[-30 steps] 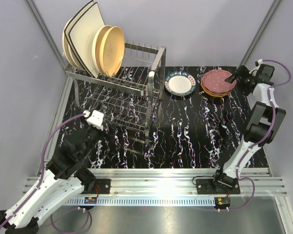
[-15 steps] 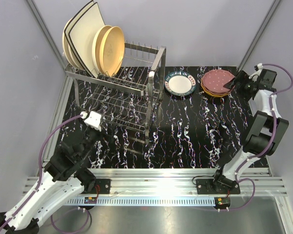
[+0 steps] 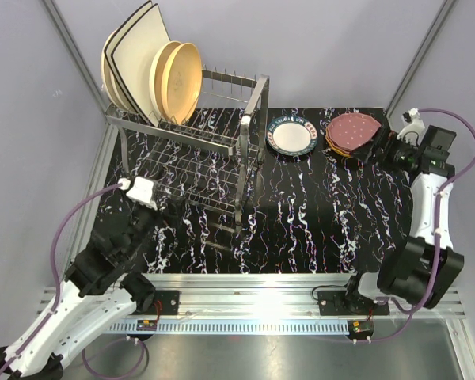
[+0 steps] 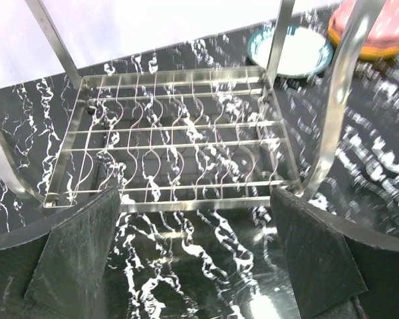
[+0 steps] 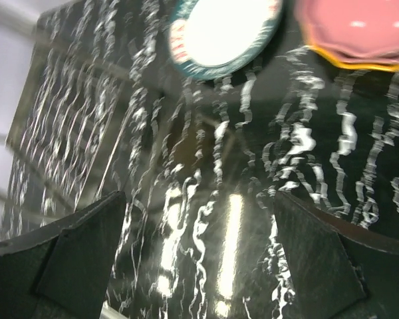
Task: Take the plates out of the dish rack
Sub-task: Place the plate on the table
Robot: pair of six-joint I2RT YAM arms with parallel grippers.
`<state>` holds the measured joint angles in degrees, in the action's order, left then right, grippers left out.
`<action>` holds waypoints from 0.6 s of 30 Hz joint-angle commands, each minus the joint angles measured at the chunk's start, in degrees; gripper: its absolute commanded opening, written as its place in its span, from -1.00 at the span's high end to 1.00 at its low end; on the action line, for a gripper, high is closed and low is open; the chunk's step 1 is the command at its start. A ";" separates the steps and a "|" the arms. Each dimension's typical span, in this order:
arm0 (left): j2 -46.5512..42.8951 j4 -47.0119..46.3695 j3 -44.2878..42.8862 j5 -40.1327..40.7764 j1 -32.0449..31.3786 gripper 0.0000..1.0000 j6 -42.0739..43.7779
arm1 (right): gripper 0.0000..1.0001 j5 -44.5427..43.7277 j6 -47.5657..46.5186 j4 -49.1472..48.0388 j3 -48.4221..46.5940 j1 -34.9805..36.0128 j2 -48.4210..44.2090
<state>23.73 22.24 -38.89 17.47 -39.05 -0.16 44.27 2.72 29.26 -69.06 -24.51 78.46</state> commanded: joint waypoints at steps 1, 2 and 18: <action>0.97 0.34 -6.54 2.12 0.29 -0.98 -5.63 | -0.99 6.44 -8.59 7.45 -0.29 3.41 -3.57; 2.02 1.04 -7.59 2.47 0.20 -0.98 -7.46 | -0.99 5.75 -11.05 9.05 -0.38 4.72 -4.70; 26.18 13.97 -47.90 11.01 0.38 -0.98 -14.69 | -1.00 7.84 -19.07 10.29 7.97 12.91 -13.85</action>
<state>46.72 34.33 -79.94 27.53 -38.94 -12.82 49.30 -13.02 39.22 -61.10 -11.51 65.54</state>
